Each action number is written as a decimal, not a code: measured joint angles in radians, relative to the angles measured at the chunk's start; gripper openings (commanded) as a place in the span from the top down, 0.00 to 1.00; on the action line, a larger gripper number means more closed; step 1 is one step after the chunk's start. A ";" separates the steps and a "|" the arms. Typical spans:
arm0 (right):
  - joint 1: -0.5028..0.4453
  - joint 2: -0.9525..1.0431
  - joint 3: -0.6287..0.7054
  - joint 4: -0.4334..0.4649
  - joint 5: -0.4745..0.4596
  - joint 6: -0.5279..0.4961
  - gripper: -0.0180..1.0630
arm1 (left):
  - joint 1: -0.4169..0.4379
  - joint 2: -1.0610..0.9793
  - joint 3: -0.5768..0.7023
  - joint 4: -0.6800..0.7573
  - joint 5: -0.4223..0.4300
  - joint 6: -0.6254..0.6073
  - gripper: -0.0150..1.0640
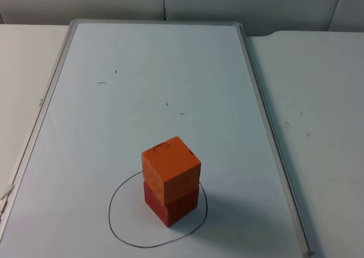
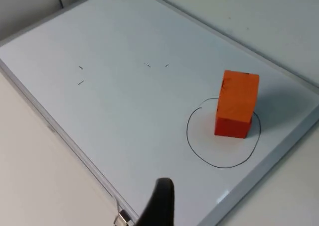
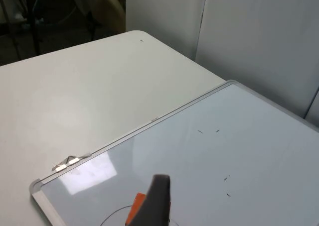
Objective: Pick up one cube with the left hand and another cube with the right hand. First place the cube in the right hand at the target position, then stack the cube in the left hand on top.
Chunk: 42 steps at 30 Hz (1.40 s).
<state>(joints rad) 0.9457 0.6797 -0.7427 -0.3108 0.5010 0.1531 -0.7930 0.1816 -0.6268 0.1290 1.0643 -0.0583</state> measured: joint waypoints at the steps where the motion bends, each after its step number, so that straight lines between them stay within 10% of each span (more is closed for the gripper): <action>1: 0.000 0.000 0.000 0.000 0.000 0.000 0.22 | 0.000 -0.039 0.014 -0.007 0.003 -0.002 0.25; 26: 0.000 0.000 0.002 0.000 0.022 0.002 0.22 | 0.000 -0.177 0.071 -0.041 0.119 0.058 0.24; 31: 0.000 0.000 0.002 0.000 0.022 0.002 0.22 | 0.000 -0.177 0.071 -0.041 0.119 0.058 0.01; 42: 0.000 0.000 0.002 0.000 0.034 0.002 0.22 | 0.000 -0.177 0.071 -0.041 0.119 0.058 0.01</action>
<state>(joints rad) 0.9457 0.6797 -0.7406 -0.3108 0.5351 0.1551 -0.7930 0.0047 -0.5554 0.0882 1.1835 0.0000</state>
